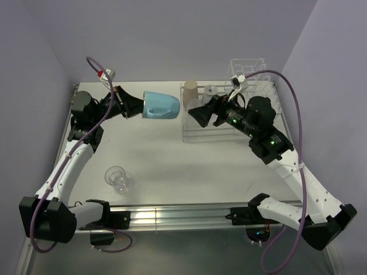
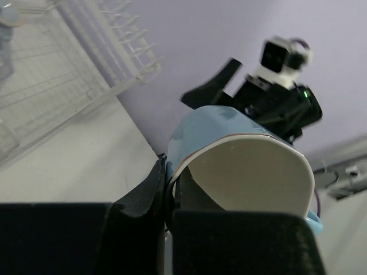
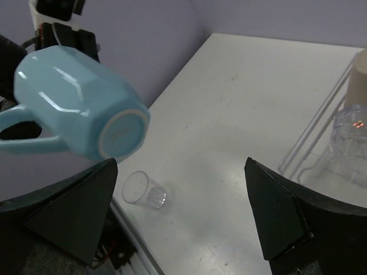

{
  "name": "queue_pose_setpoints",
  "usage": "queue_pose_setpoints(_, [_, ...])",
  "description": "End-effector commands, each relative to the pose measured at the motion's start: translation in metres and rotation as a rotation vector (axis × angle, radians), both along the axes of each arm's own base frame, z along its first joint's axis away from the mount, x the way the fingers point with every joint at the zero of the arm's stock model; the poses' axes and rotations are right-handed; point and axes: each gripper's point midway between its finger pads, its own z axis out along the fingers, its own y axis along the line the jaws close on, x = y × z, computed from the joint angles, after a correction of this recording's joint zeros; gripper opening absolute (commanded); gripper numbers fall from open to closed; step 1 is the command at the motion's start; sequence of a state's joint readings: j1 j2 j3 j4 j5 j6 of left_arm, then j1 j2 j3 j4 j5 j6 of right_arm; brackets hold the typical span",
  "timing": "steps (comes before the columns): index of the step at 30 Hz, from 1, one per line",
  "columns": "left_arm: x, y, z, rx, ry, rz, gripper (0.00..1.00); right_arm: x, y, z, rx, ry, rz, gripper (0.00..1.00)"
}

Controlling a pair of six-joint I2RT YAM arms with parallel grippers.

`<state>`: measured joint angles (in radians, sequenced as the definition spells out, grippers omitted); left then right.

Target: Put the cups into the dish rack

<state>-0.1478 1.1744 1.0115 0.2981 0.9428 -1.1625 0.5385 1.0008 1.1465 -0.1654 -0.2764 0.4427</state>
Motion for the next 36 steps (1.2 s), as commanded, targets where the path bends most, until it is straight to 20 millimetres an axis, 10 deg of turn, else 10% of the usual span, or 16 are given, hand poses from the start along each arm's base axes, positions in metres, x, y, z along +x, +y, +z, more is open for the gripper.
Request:
queue_pose_setpoints(1, [-0.049,-0.008,0.055,-0.014,-0.41,-0.099,0.0,-0.011,0.01,0.026,0.075,0.004,0.085,1.0])
queue_pose_setpoints(15, [-0.044,-0.022,0.045,0.002,-0.607,-0.041,0.0,-0.041,0.025,0.06,0.437,0.219,0.331,1.0])
queue_pose_setpoints(36, [-0.039,-0.044,0.062,-0.111,-0.682,-0.082,0.0,-0.05,0.045,0.047,0.669,0.409,0.562,1.0])
